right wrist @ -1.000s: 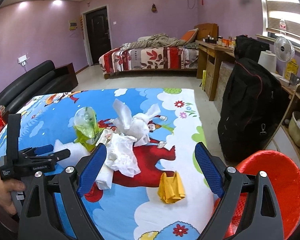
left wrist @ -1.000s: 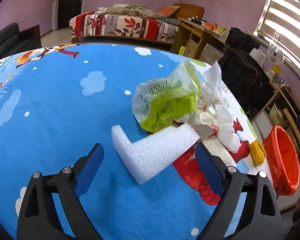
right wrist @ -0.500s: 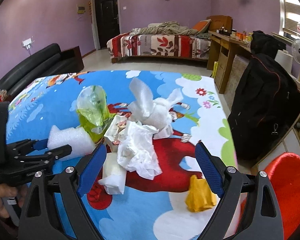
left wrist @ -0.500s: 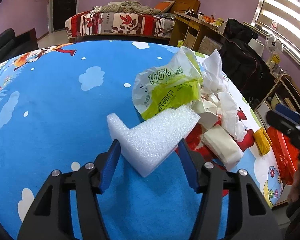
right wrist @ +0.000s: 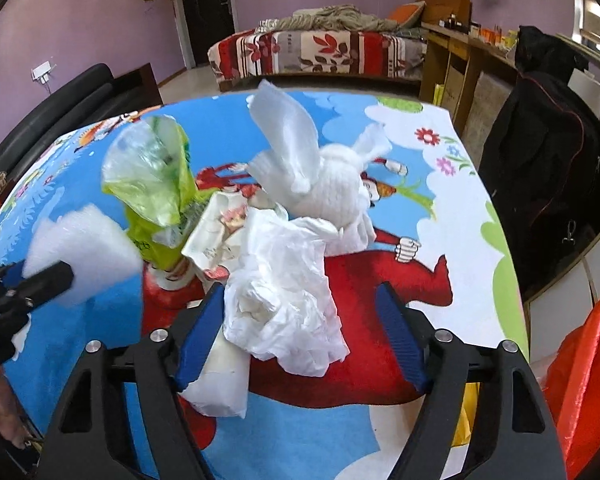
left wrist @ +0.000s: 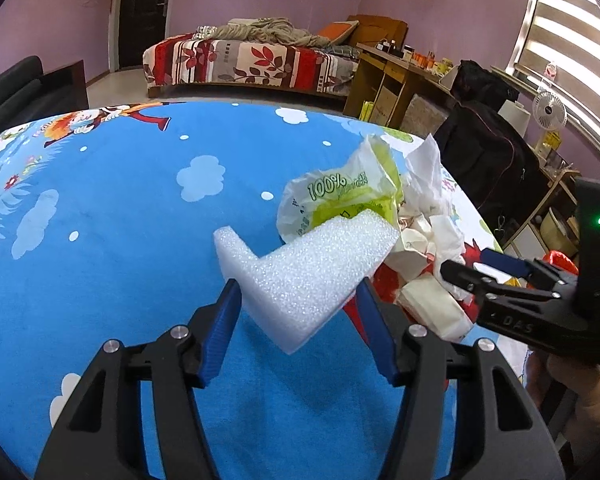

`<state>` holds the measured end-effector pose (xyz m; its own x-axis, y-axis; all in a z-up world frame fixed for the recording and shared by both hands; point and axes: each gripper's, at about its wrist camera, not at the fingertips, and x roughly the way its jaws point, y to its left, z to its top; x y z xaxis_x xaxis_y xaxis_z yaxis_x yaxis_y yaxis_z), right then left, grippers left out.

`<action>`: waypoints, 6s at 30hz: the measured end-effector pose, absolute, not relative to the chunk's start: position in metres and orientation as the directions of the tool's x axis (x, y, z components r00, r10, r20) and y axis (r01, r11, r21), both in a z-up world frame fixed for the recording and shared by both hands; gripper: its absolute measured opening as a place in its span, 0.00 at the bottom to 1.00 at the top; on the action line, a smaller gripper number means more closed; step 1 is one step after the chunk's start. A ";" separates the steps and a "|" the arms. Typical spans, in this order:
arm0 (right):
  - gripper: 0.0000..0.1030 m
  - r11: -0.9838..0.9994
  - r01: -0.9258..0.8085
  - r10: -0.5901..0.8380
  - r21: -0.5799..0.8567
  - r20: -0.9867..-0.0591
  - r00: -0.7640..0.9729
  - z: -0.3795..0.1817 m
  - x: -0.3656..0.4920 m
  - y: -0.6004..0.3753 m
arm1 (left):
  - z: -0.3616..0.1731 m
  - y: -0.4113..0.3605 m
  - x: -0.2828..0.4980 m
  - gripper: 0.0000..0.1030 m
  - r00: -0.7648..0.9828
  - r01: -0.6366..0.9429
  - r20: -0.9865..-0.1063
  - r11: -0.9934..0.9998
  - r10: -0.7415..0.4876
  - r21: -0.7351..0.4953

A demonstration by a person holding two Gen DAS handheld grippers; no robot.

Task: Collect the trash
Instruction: 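Grasp the white foam block with the left gripper while the right grasps the white tissue, then lift the white tissue with the right gripper and carry it over the red bin, then carry the white foam block over the red bin with the left gripper while the right holds the tissue there, then open both grippers over the red bin to drop the foam block and tissue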

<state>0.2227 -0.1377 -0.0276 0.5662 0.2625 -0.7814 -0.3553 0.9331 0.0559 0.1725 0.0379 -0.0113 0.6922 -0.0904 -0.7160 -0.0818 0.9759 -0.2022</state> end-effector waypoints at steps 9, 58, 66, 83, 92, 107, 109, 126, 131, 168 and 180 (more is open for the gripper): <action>0.27 0.918 -0.392 0.275 0.057 -0.803 0.529 -0.034 0.220 -0.134 | -0.010 0.039 0.172 0.56 0.697 -0.090 -0.712 0.976 -0.081 -0.200; 0.20 0.963 -0.270 0.217 0.011 -0.629 0.747 0.045 0.122 -0.259 | -0.004 0.048 0.125 0.56 0.735 -0.228 -0.676 0.960 0.061 -0.161; 0.20 0.972 -0.234 0.173 -0.021 -0.608 0.775 0.045 0.129 -0.271 | 0.003 0.049 0.131 0.56 0.760 -0.233 -0.645 0.960 0.082 -0.153; 0.20 0.980 -0.197 0.140 -0.023 -0.621 0.771 0.037 0.154 -0.273 | 0.017 0.050 0.139 0.56 0.791 -0.180 -0.609 0.973 0.056 -0.144; 0.20 0.989 -0.143 0.086 -0.047 -0.607 0.790 0.039 0.157 -0.290 | 0.029 0.039 0.151 0.56 0.811 -0.142 -0.584 0.983 0.046 -0.119; 0.20 0.999 -0.013 -0.009 -0.032 -0.603 0.798 0.037 0.154 -0.350 | 0.051 -0.065 0.178 0.56 0.826 0.119 -0.543 0.988 -0.152 -0.095; 0.20 1.000 -0.002 -0.015 -0.028 -0.607 0.795 0.034 0.152 -0.356 | 0.049 -0.083 0.179 0.56 0.817 0.160 -0.546 0.982 -0.186 -0.096; 0.20 0.998 0.057 -0.052 -0.011 -0.609 0.792 0.024 0.124 -0.388 | 0.050 -0.163 0.164 0.56 0.766 0.343 -0.536 0.931 -0.354 -0.123; 0.20 0.999 0.054 -0.045 -0.004 -0.615 0.788 0.023 0.116 -0.393 | 0.048 -0.170 0.156 0.56 0.751 0.349 -0.534 0.920 -0.388 -0.179; 0.21 0.988 0.146 -0.093 0.043 -0.591 0.801 0.058 0.076 -0.466 | 0.077 -0.320 0.171 0.56 0.610 0.541 -0.618 0.831 -0.495 -0.132; 0.23 0.988 0.150 -0.094 0.045 -0.595 0.798 0.059 0.077 -0.474 | 0.074 -0.330 0.173 0.75 0.583 0.574 -0.614 0.805 -0.532 -0.152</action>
<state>0.0765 -0.4741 0.0586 0.7985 -0.0938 -0.5947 0.1497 0.9877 0.0452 0.1731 -0.3304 0.0738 0.5833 -0.5320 -0.6138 0.5742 0.8045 -0.1517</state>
